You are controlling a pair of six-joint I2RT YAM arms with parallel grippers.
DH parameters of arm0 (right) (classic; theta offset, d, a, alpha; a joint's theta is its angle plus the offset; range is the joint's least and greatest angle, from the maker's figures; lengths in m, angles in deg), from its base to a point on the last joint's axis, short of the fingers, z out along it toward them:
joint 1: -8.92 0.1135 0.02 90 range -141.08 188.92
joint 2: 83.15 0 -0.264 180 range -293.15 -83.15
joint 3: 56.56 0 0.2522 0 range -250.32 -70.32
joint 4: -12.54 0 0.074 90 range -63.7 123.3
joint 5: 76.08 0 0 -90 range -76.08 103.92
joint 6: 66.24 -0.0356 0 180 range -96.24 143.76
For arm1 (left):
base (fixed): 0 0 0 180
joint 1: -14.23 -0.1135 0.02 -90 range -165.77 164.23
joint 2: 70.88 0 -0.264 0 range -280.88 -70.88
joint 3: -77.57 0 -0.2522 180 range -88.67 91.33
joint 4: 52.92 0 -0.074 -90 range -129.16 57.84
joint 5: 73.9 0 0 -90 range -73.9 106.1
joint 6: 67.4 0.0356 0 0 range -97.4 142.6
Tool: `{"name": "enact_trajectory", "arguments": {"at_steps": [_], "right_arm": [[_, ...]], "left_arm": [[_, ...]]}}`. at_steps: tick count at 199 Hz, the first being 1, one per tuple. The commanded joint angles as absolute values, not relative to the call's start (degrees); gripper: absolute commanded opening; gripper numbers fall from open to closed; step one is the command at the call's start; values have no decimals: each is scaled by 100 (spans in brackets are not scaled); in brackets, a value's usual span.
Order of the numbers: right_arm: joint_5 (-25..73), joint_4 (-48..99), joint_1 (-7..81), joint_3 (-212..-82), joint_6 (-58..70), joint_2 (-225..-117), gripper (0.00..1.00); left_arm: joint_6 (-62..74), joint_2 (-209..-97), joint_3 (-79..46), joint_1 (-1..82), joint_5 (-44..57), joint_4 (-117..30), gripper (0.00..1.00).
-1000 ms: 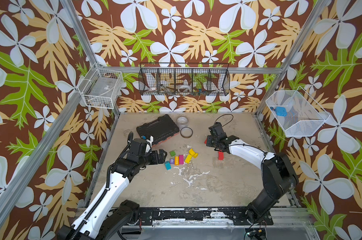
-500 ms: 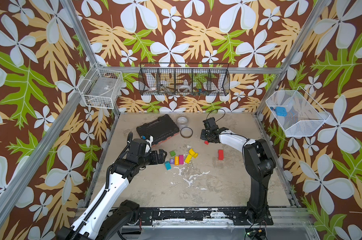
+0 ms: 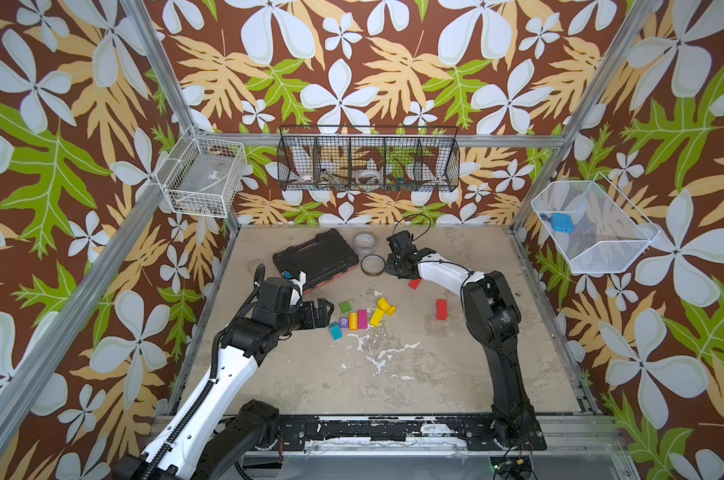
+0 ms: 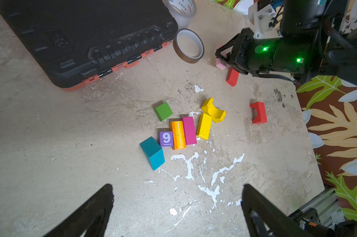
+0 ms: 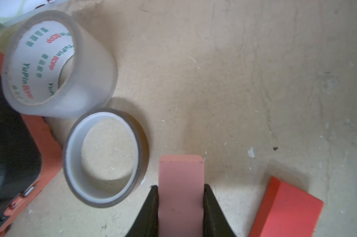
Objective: Build the wood block tower
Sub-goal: 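Lower the pink block beside the red block with the right gripper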
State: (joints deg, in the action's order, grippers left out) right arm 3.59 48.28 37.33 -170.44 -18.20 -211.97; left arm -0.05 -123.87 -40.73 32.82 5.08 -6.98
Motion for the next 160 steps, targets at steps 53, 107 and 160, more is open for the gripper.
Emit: {"name": "enact_trajectory", "arguments": {"at_steps": [53,107,160], "right_arm": [[-292,5192,3731,-17062,-2165,-21506,11],[-553,5213,3692,-16695,-2213,-21424,15],[-725,5249,3678,-16416,-2241,-21291,18]], "left_arm": [[28,-12366,-4066,3289,468,-743,98],[28,-12354,-4061,3292,469,-743,98],[28,-12353,-4062,3286,476,-741,98]]}}
